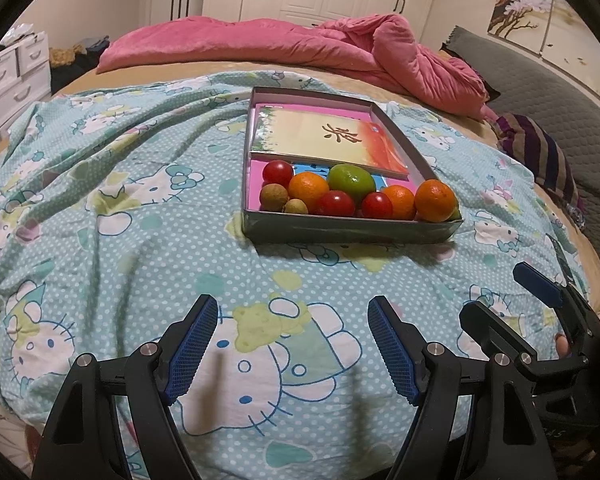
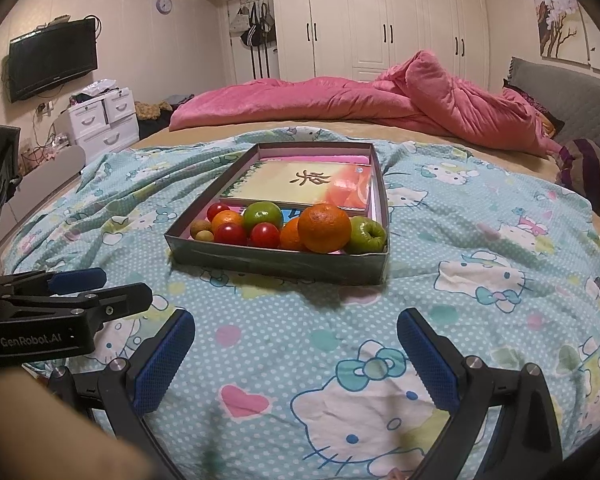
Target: Organize fruits
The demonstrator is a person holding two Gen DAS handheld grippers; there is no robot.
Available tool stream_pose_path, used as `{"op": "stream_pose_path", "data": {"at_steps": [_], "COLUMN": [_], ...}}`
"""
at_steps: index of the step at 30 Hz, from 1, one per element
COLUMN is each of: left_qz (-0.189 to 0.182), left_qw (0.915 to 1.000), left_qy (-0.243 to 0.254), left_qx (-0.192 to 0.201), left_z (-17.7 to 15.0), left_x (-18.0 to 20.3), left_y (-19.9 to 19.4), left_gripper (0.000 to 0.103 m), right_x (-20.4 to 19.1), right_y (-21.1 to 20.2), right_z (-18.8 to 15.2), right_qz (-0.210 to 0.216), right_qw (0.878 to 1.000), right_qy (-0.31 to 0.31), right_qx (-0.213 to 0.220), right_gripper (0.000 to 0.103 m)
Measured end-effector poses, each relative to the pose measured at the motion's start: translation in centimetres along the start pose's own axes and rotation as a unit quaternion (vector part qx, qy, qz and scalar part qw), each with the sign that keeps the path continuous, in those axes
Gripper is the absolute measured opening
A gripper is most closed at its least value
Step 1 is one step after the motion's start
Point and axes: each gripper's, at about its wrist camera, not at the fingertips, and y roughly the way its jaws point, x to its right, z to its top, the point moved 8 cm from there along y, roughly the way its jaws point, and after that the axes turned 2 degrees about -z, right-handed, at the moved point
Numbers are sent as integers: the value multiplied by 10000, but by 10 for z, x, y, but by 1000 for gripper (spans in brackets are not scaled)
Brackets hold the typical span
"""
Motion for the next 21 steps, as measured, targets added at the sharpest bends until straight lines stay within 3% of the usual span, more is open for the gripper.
{"op": "stream_pose_path", "data": {"at_steps": [21], "left_qz": [34], "left_qw": [10000], "left_qy": [2], "left_qx": [-6], "left_z": [0], "left_x": [0], "left_y": [0], "left_gripper": [79], "right_x": [1], "right_y": [0], "right_z": [0], "right_qz": [-6], "right_qw": [10000], "right_qy": [-5], "right_qx": [-2], "right_gripper": [102]}}
